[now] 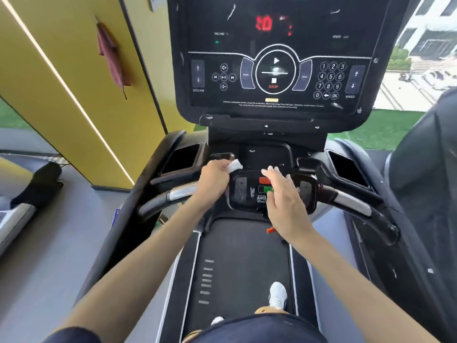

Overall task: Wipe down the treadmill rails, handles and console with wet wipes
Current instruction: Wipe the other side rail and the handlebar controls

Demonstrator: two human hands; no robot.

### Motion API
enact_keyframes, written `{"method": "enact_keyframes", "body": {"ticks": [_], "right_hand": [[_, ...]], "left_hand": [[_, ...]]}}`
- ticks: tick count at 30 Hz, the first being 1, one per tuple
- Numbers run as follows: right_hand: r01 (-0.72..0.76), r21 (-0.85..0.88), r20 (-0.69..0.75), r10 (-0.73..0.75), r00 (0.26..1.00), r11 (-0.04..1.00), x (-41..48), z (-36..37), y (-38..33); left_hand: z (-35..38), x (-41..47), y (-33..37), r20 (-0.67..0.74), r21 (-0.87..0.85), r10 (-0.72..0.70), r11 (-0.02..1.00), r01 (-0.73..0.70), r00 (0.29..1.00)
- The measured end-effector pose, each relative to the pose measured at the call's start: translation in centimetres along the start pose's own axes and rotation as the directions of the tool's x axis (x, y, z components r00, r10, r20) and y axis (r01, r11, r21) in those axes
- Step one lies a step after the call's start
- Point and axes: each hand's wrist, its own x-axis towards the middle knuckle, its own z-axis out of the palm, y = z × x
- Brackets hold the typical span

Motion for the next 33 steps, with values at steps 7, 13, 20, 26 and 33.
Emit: {"method": "enact_keyframes", "body": {"ticks": [7, 13, 20, 26, 33], "right_hand": [[-0.011, -0.003, -0.020, 0.011, 1.000, 1.000, -0.8, 1.5, -1.2], [-0.028, 0.000, -0.031, 0.028, 0.999, 1.000, -2.5, 3.1, -1.5], [-0.042, 0.016, -0.035, 0.043, 0.998, 0.999, -3.4, 4.2, -1.9], [-0.028, -0.040, -0.081, 0.024, 0.996, 0.999, -3.9, 5.1, -2.4], [-0.056, -0.046, -0.058, 0.053, 0.997, 0.997, -5.0, 5.8, -2.7]], "left_hand": [[2.0, -3.3, -0.8, -0.205, -0.002, -0.076, 0.997, 0.077, 0.976], [3.2, -4.7, -1.2, -0.281, -0.149, -0.122, 0.985, 0.082, 0.952], [4.2, -5.7, -4.0, -0.322, -0.212, -0.087, 0.977, 0.018, 0.943], [5.0, -7.1, -5.7, -0.300, -0.263, -0.106, 0.964, 0.025, 0.948], [3.0, -7.2, -6.9, -0.102, -0.282, -0.095, 0.957, 0.063, 0.990]]}}
